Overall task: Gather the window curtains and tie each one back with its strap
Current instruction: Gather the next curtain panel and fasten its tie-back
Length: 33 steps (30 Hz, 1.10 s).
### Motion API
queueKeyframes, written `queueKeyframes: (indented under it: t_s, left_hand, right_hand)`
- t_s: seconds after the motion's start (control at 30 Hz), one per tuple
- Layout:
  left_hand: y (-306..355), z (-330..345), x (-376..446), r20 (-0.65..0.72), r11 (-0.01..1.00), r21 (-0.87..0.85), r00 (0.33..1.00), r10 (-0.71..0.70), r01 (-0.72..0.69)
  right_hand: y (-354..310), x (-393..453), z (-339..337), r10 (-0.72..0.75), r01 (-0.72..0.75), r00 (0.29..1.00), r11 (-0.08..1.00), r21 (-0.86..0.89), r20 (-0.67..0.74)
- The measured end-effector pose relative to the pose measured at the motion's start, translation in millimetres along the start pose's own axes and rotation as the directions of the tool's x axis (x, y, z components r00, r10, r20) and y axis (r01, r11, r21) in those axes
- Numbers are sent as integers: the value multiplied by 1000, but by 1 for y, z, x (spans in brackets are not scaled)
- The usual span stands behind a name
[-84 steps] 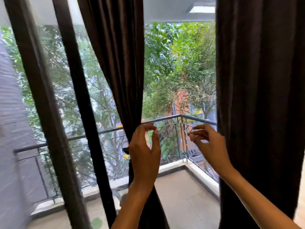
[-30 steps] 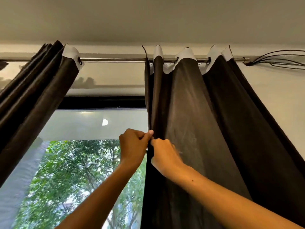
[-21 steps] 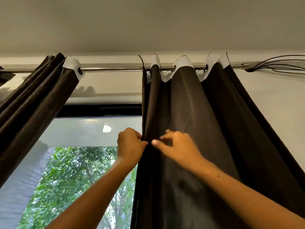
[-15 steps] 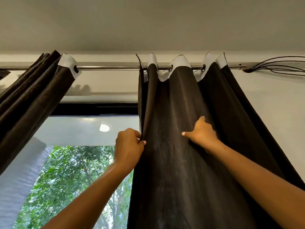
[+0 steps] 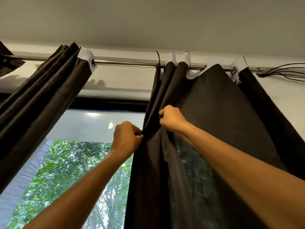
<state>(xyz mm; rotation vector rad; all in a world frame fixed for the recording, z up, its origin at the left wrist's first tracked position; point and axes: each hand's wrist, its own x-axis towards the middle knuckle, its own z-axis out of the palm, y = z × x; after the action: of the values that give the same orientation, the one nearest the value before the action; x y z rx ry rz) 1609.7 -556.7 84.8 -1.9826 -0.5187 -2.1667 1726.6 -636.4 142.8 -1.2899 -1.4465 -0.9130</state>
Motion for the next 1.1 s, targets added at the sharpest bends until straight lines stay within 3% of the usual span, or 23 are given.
queueKeyframes:
  t_s: [0.13, 0.23, 0.4, 0.57, 0.7, 0.77, 0.8, 0.87, 0.9, 0.97, 1.03, 1.1]
  left_hand:
    - [-34, -44, 8, 3, 1000, -9, 1000, 3, -3]
    - [-52, -66, 10, 2, 977, -200, 998, -69, 68]
    - [-28, -54, 6, 146, 914, -395, 989, -34, 89]
    - [0, -14, 1, 82, 986, -150, 993, 89, -76]
    - [23, 11, -6, -13, 996, -86, 1000, 8, -10]
    - [25, 19, -5, -57, 991, -126, 997, -58, 50]
    - [25, 22, -5, -73, 984, -155, 993, -97, 85]
    - [21, 25, -5, -85, 971, -198, 984, -155, 136]
    - [19, 26, -6, -90, 968, -205, 982, -169, 147]
    - [15, 26, -9, -101, 968, -198, 979, -177, 155]
    - [12, 27, -11, -106, 975, -172, 981, -161, 141]
    - [12, 27, -12, -108, 981, -151, 984, -142, 125]
  right_hand:
    - [-65, 6, 32, -104, 100, 989, 994, 43, 102]
    - [-82, 8, 43, -141, 134, 976, 989, 56, 163]
    - [-57, 0, 32, -22, -33, 964, 979, 201, 266]
    - [-36, -10, 12, 158, -309, 921, 855, 418, 357]
    - [-19, -16, 1, 204, -405, 892, 759, 510, 404]
    - [0, -14, -3, 271, -406, 906, 771, 491, 324]
    - [15, -13, -6, 326, -381, 924, 815, 435, 200]
    - [47, -14, -14, 385, -372, 914, 922, 111, -130]
    - [61, -18, -19, 383, -405, 893, 913, -51, -235]
    - [86, -25, -24, 444, -495, 854, 855, -158, -272]
    - [101, -28, -25, 514, -534, 835, 843, -63, -197]
    - [107, -28, -22, 484, -495, 856, 869, -17, -182]
